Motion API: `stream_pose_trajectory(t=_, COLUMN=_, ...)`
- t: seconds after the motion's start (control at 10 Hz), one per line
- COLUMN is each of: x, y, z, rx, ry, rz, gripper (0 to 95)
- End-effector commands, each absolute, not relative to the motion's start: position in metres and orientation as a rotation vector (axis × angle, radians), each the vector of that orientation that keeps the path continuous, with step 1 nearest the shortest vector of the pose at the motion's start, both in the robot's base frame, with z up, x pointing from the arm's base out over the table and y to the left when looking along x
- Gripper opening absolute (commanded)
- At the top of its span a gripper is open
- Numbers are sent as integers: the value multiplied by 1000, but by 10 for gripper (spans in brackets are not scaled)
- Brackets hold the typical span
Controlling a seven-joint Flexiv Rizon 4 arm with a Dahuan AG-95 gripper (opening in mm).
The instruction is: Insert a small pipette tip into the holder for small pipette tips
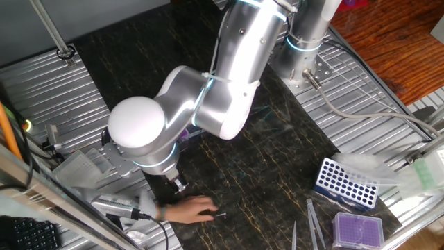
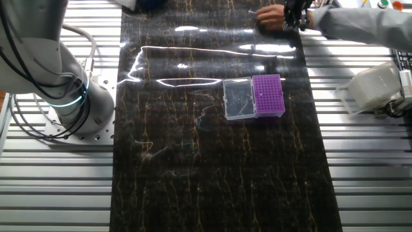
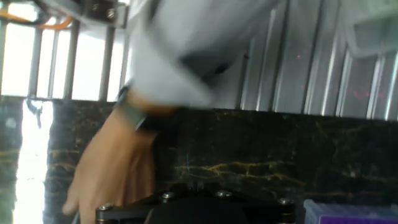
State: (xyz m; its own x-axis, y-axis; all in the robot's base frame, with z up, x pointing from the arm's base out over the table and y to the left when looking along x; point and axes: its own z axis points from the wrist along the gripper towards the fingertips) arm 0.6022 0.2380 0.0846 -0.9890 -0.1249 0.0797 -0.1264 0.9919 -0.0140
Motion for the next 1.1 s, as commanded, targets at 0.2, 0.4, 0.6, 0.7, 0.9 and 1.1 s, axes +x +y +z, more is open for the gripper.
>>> stream_pose_trajectory(t=0.2, x=595, y=237, z=92, rx=36, ry=-3071, rz=49, gripper=0)
stream_pose_trajectory(t=0.4, x=590, y=234, z=98, rx=63, ry=-3069, rz=43, gripper=0)
stream_pose_trajectory(t=0.6, x=587, y=232, z=100, rx=81, ry=-3066, rz=37, gripper=0)
stream_pose_trajectory(t=0.7, x=587, y=232, z=100, rx=83, ry=-3066, rz=39, gripper=0)
stream_pose_trajectory(t=0.9, x=586, y=232, z=101, rx=81, ry=-3072, rz=36, gripper=0)
stream_pose_trajectory(t=1.1, x=585, y=232, z=101, rx=11, ry=-3077, rz=38, gripper=0)
